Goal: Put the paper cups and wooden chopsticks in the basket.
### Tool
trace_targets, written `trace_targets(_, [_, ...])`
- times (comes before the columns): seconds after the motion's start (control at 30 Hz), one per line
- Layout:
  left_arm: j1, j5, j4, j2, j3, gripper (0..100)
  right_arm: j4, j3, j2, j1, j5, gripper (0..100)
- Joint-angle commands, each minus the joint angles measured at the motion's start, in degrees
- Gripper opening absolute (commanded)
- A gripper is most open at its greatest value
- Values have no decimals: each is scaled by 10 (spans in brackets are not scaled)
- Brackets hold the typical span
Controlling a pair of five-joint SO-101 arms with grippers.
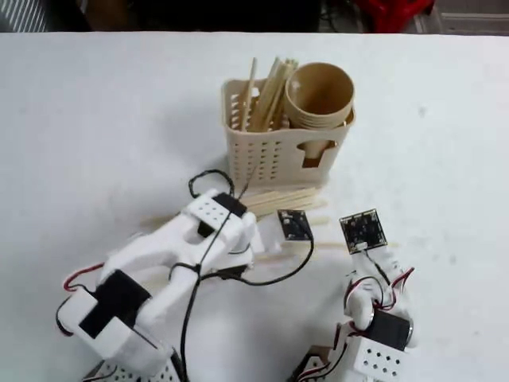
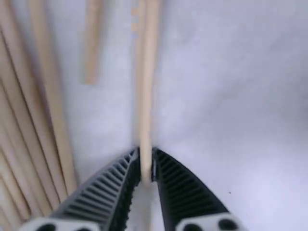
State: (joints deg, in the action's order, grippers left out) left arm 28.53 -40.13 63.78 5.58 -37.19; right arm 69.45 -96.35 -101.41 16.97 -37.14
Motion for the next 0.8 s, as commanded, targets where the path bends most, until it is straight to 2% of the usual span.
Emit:
trace_targets(0.0, [-38, 11, 15, -71, 37, 22, -13, -5, -4, -4, 0, 97])
trace_targets(0.27, [-56, 11, 99, -233, 37, 22, -13, -5, -4, -4, 1, 98])
trace_targets(0.43, [-56, 16, 122, -321, 38, 22, -13, -5, -4, -4, 1, 98])
trace_targets(0.57, [-56, 55, 128, -388, 76, 22, -13, -5, -4, -4, 1, 98])
trace_targets(0.77, [-51, 167, 110, -413, 244, 22, -13, -5, -4, -6, 2, 98])
